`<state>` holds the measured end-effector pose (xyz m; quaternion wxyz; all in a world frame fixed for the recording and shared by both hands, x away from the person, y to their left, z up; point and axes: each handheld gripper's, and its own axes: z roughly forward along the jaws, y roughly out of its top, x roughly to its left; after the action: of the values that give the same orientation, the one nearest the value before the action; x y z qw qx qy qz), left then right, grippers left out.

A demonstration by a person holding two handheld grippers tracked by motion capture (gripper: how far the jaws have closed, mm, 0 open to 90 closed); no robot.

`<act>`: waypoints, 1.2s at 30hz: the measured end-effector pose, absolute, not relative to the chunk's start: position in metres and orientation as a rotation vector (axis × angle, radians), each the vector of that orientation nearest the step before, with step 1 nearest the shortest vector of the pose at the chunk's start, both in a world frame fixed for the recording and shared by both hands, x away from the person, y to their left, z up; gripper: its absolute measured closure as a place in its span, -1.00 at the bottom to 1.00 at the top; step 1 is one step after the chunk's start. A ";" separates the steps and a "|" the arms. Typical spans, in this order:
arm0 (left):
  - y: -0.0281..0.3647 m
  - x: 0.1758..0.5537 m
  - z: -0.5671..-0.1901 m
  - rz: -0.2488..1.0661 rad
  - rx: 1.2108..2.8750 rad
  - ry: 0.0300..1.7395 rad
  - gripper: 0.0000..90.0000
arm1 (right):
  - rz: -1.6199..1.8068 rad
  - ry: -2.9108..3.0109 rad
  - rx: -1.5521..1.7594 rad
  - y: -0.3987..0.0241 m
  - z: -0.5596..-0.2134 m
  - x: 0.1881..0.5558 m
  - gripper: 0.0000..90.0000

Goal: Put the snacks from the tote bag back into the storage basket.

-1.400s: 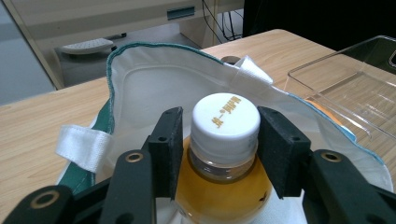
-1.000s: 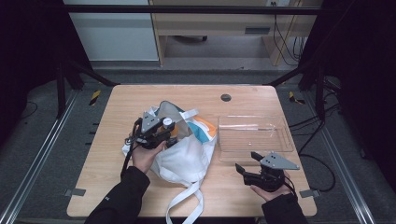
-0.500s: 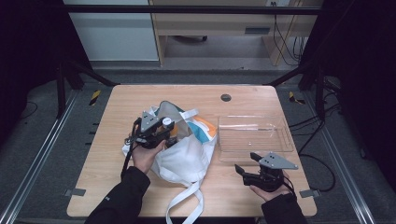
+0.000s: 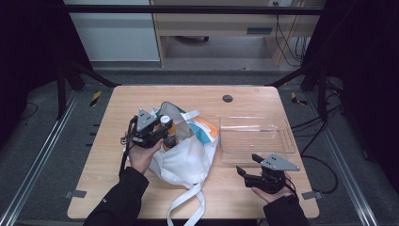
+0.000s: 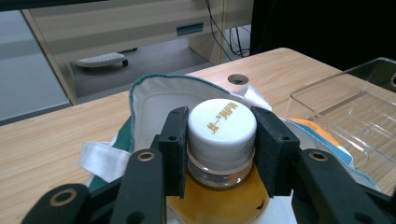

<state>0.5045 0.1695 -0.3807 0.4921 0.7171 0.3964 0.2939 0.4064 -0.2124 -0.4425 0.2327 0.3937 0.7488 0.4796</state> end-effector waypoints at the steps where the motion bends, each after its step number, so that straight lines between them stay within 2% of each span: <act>1: 0.170 0.504 -0.379 0.715 1.738 0.962 0.30 | 1.318 2.058 1.081 -0.212 -0.443 0.406 -0.43; 21: 0.184 0.483 -0.338 0.706 1.685 0.939 0.31 | 1.322 2.056 1.071 -0.212 -0.442 0.406 -0.44; 36: 0.180 0.465 -0.319 0.679 1.676 0.893 0.31 | 1.324 2.055 1.071 -0.212 -0.442 0.406 -0.44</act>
<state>0.4649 0.1801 -0.3193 0.5333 0.7031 0.3746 0.2847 0.4061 -0.2122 -0.4420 0.2343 0.3900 0.7487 0.4822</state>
